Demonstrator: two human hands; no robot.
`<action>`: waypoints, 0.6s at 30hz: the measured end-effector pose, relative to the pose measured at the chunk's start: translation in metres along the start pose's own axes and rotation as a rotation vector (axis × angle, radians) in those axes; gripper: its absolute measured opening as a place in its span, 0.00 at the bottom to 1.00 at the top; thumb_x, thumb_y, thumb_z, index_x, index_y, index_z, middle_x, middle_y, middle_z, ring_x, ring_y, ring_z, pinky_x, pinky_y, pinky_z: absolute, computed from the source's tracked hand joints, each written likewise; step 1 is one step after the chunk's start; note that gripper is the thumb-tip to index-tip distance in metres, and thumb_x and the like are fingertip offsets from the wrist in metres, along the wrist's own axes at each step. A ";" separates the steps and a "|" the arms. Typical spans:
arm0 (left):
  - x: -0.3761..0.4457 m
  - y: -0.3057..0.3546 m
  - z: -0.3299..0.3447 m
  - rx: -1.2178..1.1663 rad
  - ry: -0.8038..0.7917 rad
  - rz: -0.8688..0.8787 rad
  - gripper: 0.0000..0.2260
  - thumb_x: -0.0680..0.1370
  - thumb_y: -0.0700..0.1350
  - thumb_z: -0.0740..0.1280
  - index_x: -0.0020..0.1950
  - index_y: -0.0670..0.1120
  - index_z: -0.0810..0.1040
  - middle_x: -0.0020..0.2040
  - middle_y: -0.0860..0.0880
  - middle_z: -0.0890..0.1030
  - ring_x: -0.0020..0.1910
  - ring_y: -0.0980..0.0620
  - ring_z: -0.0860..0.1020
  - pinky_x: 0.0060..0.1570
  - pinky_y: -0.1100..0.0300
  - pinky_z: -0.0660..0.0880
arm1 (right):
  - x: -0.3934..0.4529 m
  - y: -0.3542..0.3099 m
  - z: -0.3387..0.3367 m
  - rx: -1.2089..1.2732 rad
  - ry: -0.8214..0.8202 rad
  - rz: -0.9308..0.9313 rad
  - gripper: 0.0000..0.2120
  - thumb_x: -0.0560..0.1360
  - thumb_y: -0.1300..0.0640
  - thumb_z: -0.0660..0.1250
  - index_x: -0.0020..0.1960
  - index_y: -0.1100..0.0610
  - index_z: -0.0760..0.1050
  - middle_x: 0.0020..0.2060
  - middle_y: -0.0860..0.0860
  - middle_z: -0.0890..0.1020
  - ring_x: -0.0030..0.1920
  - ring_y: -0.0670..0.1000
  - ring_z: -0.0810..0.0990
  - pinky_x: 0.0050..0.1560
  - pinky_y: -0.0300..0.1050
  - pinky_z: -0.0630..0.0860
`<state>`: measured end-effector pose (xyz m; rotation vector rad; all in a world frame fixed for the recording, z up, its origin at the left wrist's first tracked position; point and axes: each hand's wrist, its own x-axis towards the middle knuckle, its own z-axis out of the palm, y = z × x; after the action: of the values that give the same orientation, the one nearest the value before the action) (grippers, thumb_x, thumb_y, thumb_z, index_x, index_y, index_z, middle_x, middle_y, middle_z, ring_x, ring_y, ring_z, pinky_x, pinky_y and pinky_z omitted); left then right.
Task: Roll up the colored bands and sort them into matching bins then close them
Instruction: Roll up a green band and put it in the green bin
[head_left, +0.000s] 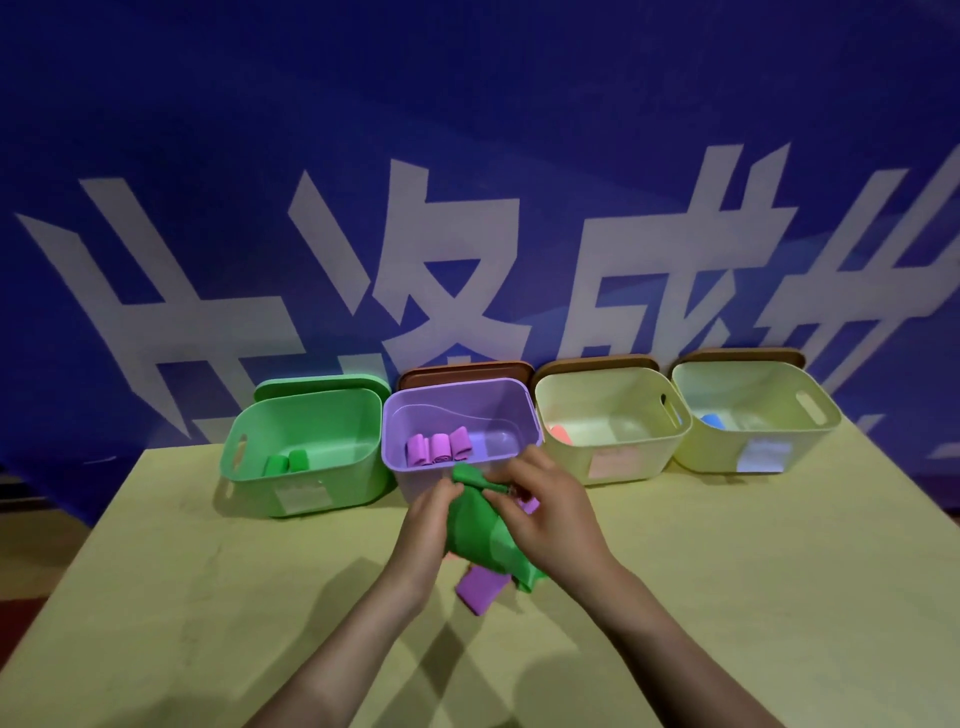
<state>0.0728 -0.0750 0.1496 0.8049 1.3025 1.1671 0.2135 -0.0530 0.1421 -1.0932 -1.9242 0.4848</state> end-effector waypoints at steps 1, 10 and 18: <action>-0.003 -0.001 0.001 -0.018 -0.011 -0.001 0.12 0.78 0.47 0.60 0.51 0.46 0.82 0.49 0.44 0.84 0.49 0.47 0.81 0.50 0.51 0.75 | -0.001 -0.002 -0.001 -0.032 -0.011 -0.024 0.07 0.72 0.52 0.67 0.45 0.55 0.79 0.39 0.47 0.74 0.37 0.46 0.74 0.38 0.43 0.72; -0.043 -0.004 -0.009 -0.150 0.070 0.102 0.11 0.82 0.42 0.57 0.50 0.42 0.78 0.33 0.51 0.83 0.30 0.56 0.79 0.30 0.67 0.74 | -0.021 -0.018 -0.013 0.499 -0.144 0.148 0.22 0.74 0.58 0.66 0.67 0.52 0.73 0.49 0.50 0.79 0.50 0.46 0.78 0.53 0.37 0.74; -0.078 -0.004 -0.031 -0.108 0.154 0.134 0.12 0.83 0.43 0.56 0.49 0.42 0.78 0.31 0.50 0.79 0.28 0.57 0.75 0.27 0.67 0.70 | -0.024 -0.052 0.014 0.743 -0.370 0.300 0.08 0.76 0.55 0.63 0.48 0.54 0.80 0.31 0.47 0.80 0.35 0.46 0.77 0.41 0.38 0.74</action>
<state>0.0521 -0.1555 0.1641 0.7442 1.3135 1.4174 0.1821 -0.1008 0.1576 -0.8184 -1.6337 1.5139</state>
